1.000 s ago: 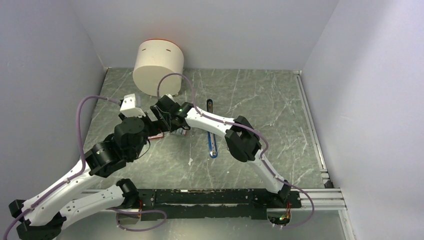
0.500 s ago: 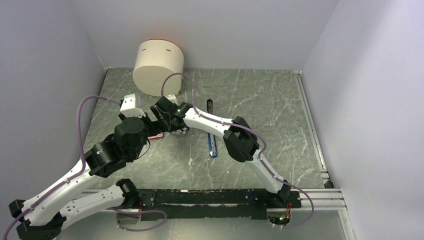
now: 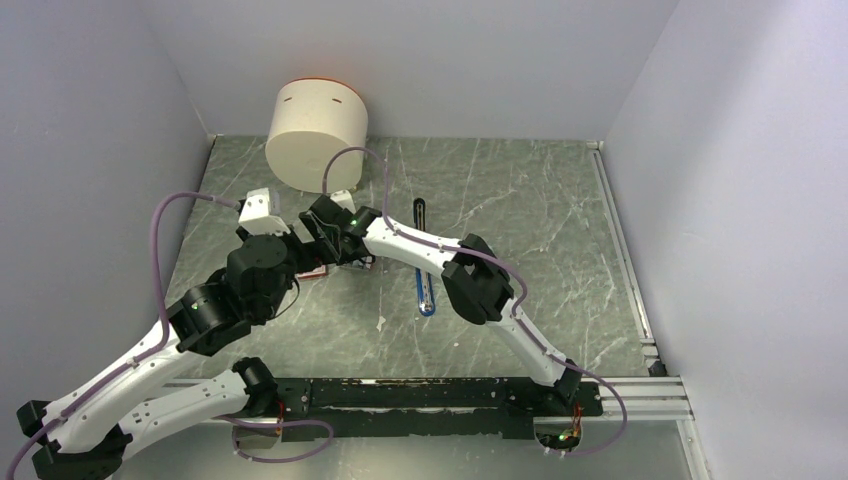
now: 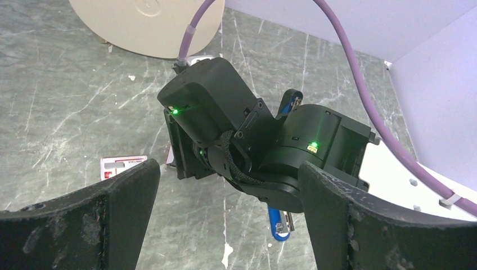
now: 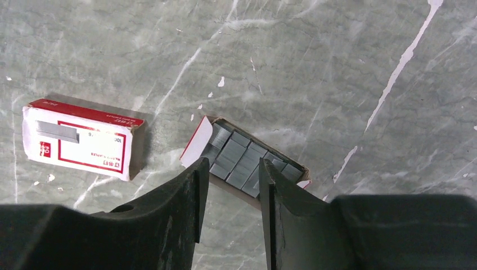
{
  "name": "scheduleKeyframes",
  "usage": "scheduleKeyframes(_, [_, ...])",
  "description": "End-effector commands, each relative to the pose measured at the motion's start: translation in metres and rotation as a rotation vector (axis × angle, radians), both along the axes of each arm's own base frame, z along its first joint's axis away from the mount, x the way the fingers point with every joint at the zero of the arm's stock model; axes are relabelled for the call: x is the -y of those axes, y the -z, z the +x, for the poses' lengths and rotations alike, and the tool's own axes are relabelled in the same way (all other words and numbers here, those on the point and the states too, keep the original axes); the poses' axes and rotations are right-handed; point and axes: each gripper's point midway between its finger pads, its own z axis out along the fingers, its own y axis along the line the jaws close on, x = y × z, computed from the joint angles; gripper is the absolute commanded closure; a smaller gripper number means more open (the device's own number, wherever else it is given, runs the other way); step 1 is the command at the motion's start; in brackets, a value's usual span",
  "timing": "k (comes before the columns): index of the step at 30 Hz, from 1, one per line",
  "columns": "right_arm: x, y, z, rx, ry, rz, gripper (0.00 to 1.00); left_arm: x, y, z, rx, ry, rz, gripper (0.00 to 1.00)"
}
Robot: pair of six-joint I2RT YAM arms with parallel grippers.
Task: Load the staples into the stapler
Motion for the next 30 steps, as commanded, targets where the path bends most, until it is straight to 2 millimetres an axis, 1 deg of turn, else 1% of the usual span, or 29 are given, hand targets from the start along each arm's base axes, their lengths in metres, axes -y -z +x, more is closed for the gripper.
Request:
scheduleKeyframes(1, [-0.007,0.003,0.003,0.014,-0.003,0.006,0.57,-0.006,-0.008,0.0,0.015,-0.019,-0.005,0.03])
scheduleKeyframes(6, [-0.007,0.008,0.005,0.021,0.004,-0.013,0.57,-0.006,-0.007,0.001,0.014,-0.022,-0.003,0.03])
scheduleKeyframes(14, [-0.004,0.014,0.005,0.021,0.012,-0.03,0.64,-0.006,-0.005,0.001,0.007,-0.027,0.004,0.03])
scheduleKeyframes(21, [0.001,0.008,0.005,0.028,0.019,-0.04,0.71,-0.006,-0.005,0.001,0.007,-0.026,0.001,0.03])
scheduleKeyframes(30, [0.005,-0.004,-0.002,0.012,-0.002,-0.032,0.81,-0.005,-0.003,0.001,0.005,-0.022,0.001,0.03])
